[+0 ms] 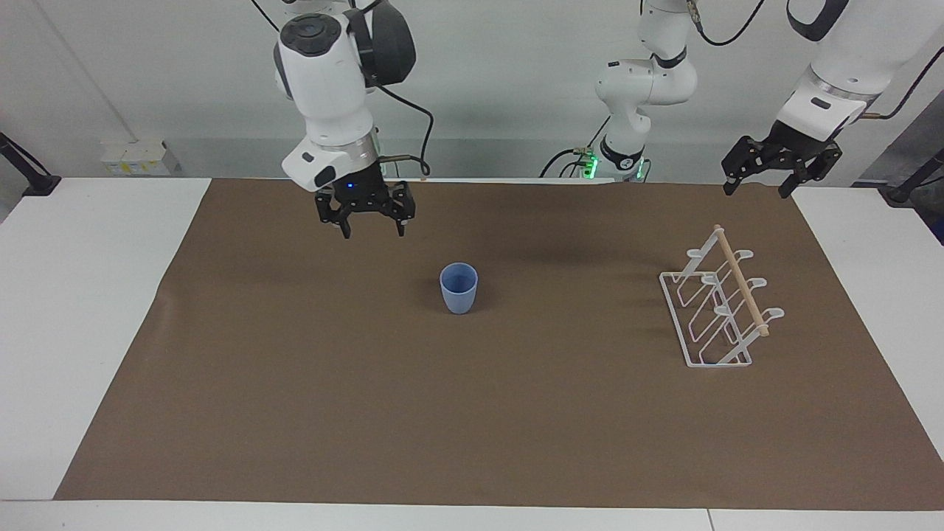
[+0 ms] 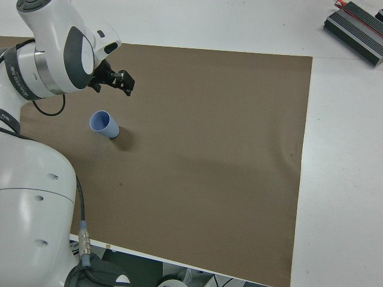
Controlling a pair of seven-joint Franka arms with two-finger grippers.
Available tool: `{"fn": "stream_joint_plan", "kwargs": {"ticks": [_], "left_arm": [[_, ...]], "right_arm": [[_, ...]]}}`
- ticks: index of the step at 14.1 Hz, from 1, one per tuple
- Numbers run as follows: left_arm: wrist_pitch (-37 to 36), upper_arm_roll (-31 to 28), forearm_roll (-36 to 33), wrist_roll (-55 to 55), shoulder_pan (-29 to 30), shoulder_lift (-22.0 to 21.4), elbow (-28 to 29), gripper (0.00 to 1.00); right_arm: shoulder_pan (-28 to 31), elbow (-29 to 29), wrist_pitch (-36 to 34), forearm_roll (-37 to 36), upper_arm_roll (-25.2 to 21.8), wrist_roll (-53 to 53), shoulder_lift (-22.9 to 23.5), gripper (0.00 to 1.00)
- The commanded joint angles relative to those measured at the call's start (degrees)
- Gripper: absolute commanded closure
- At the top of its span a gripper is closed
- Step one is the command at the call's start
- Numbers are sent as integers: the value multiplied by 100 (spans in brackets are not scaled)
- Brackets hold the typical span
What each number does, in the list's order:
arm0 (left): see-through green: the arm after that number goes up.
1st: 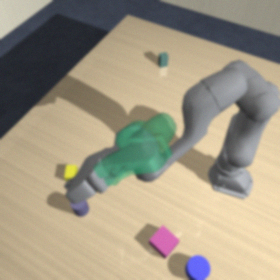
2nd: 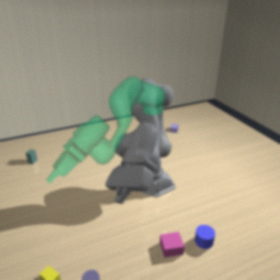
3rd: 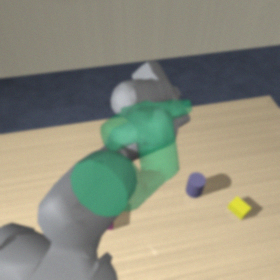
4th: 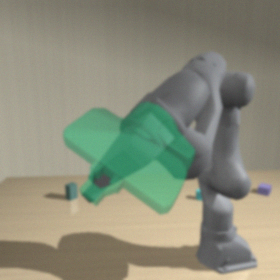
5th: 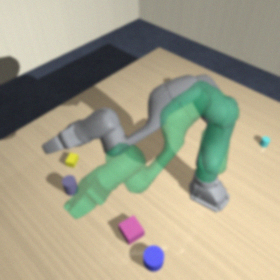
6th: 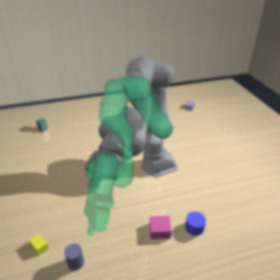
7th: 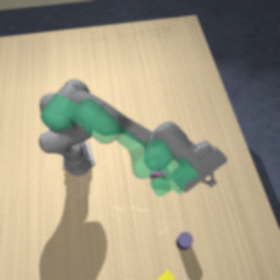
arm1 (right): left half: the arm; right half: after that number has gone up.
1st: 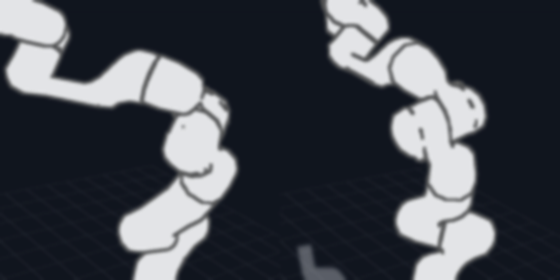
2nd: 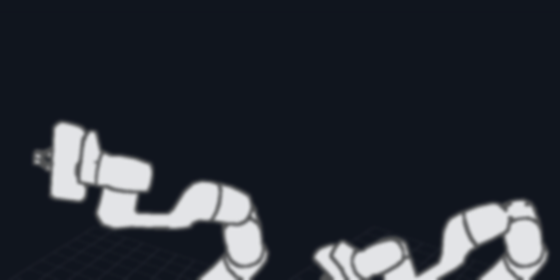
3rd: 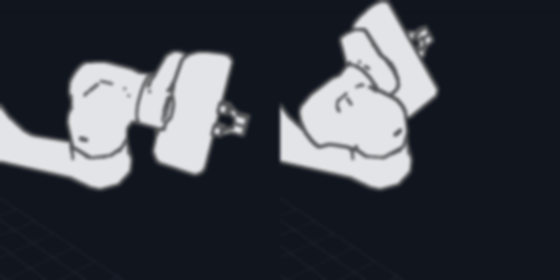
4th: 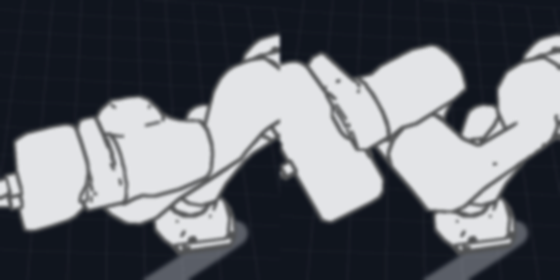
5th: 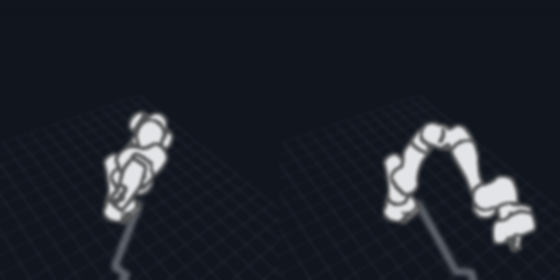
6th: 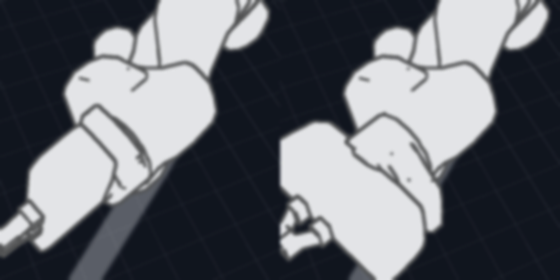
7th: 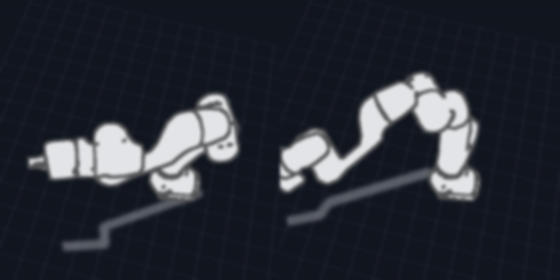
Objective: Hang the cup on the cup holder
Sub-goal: 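Move the right gripper over the blue cup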
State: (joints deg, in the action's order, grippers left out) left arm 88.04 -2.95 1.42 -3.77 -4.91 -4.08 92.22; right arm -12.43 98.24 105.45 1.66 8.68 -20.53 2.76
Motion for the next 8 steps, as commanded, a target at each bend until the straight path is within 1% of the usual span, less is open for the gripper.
{"fn": "stream_joint_plan", "kwargs": {"ticks": [1, 2, 5, 8], "left_arm": [[-24, 5, -81, 35, 8, -93, 94, 0], [-24, 5, -81, 35, -1, -93, 94, 0], [-24, 5, -81, 35, -1, -93, 94, 0], [-24, 5, -81, 35, 8, -84, 94, 0]], "right_arm": [[-251, 423, 413, 27, -15, -188, -83, 0], [-347, 572, 519, 27, -15, -223, -57, 0], [-375, 1187, 1142, 27, -15, -382, -56, 0], [-383, 1373, 1407, 27, -15, -425, 5, 0]]}}
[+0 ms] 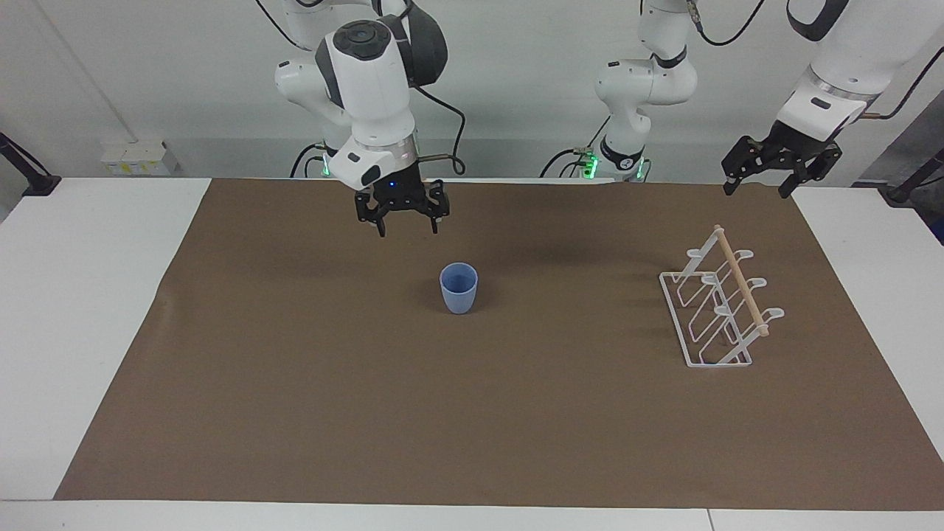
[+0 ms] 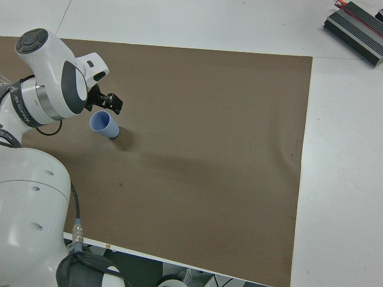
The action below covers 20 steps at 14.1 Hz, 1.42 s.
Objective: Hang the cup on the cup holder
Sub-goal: 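Move the right gripper over the blue cup, then lower the right gripper and grasp the blue cup's rim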
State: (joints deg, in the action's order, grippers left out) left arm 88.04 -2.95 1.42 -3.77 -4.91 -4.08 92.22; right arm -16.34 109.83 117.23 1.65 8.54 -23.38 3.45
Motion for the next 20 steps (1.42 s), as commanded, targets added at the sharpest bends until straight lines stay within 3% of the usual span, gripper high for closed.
{"fn": "stream_joint_plan", "kwargs": {"ticks": [1, 5, 10, 20], "left_arm": [[-32, 5, -81, 35, 8, -93, 94, 0], [-32, 5, -81, 35, 8, -84, 94, 0], [-32, -4, -81, 35, 8, -93, 94, 0], [-32, 5, -81, 35, -1, -84, 94, 0]], "right_arm": [[8, 249, 308, 28, -2, -253, -38, 0], [-97, 294, 405, 28, 7, -641, 50, 0], [-106, 724, 1073, 28, 7, -703, 112, 0], [-220, 874, 1574, 28, -2, -1002, 410, 0]]}}
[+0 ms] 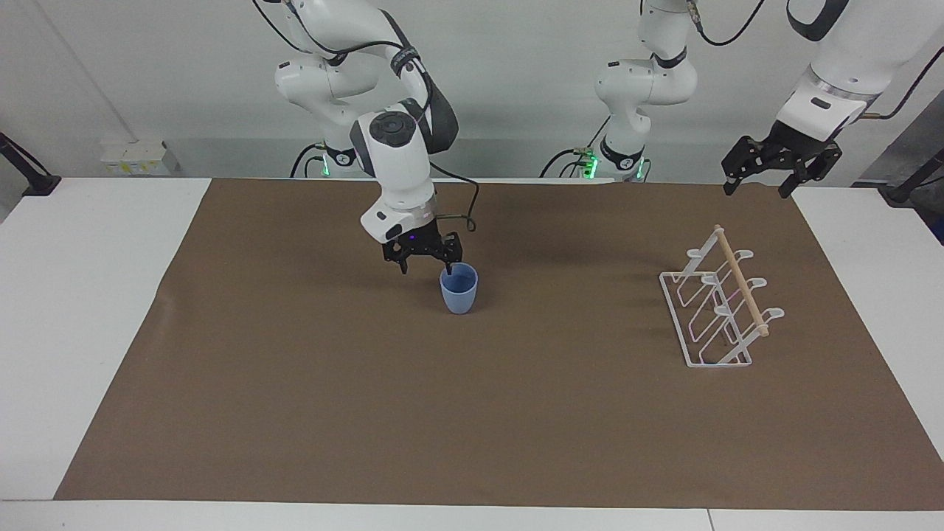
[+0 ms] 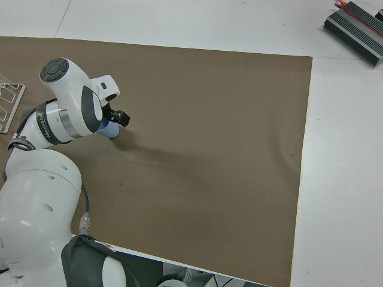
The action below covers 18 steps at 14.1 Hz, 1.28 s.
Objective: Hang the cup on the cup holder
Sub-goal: 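Lower the right gripper and grasp the blue cup's rim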
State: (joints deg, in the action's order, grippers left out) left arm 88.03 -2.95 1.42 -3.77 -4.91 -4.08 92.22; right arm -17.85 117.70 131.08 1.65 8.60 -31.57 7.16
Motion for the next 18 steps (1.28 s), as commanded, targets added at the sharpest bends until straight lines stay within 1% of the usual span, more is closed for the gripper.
{"fn": "stream_joint_plan", "kwargs": {"ticks": [1, 8, 11, 14, 16, 18], "left_arm": [[-23, -4, -81, 35, -1, -84, 94, 0], [-32, 5, -81, 35, 8, -84, 94, 0], [-23, 5, -81, 35, 8, -84, 94, 0], [-23, 5, -81, 35, -1, -84, 94, 0], [-32, -4, -81, 35, 8, -84, 94, 0], [-23, -4, -81, 35, -1, -84, 94, 0]], "right_arm": [[-79, 103, 190, 28, 1, -183, 40, 0], [-35, 200, 199, 37, -7, -192, 40, 0], [-35, 209, 208, 37, -7, -314, 119, 0], [-35, 209, 445, 37, -7, -385, 163, 0], [-35, 209, 436, 37, -7, -429, 172, 5], [-35, 200, 454, 37, -7, -586, 172, 20]]}}
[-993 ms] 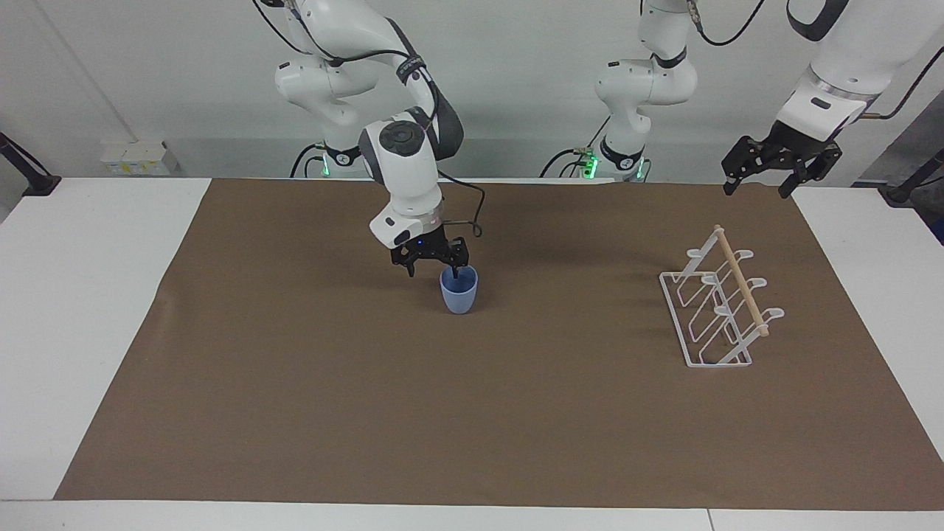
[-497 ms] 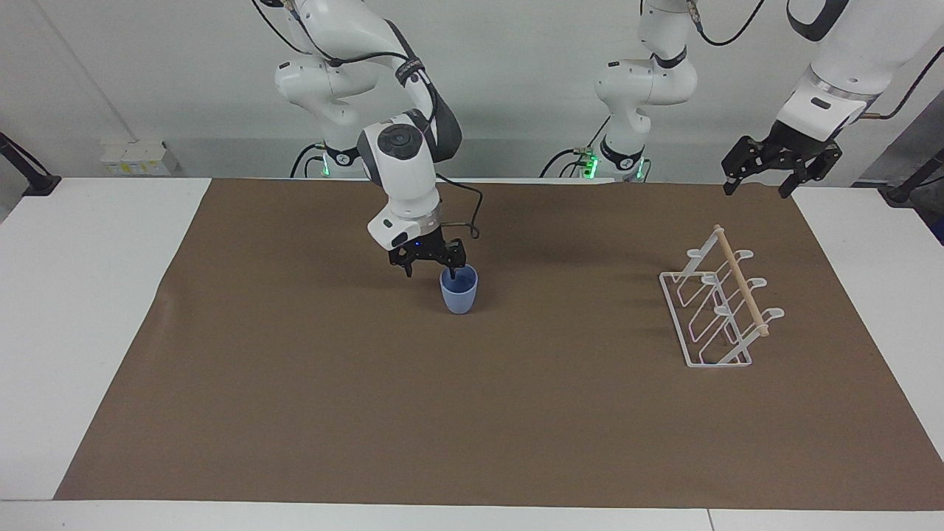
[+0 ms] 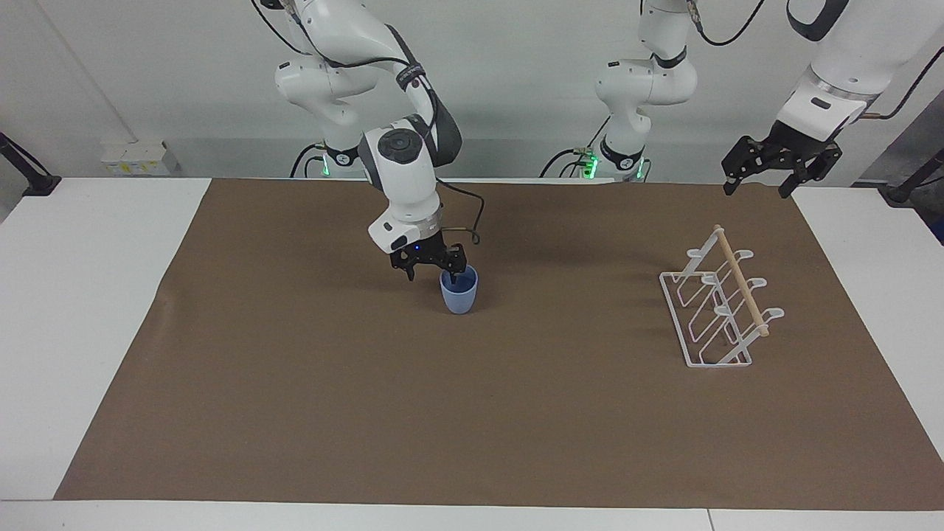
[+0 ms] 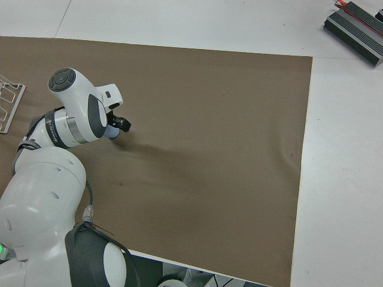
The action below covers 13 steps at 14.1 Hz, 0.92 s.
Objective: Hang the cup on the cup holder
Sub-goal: 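Lower the right gripper and grasp the blue cup's rim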
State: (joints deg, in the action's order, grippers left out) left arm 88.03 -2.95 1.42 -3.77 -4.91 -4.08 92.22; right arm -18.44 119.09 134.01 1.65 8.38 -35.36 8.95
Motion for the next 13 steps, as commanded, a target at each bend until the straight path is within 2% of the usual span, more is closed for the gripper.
{"fn": "stream_joint_plan", "kwargs": {"ticks": [1, 4, 13], "left_arm": [[-32, 5, -81, 34, 8, -84, 94, 0], [-23, 5, -81, 34, -1, -93, 94, 0], [-23, -4, -81, 34, 8, -84, 94, 0]], "right_arm": [[24, 62, 160, 37, 23, -225, -8, 27], [7, 53, 169, 37, 23, -226, -8, 42], [-19, 9, 178, 116, 23, -243, 19, 75]]}}
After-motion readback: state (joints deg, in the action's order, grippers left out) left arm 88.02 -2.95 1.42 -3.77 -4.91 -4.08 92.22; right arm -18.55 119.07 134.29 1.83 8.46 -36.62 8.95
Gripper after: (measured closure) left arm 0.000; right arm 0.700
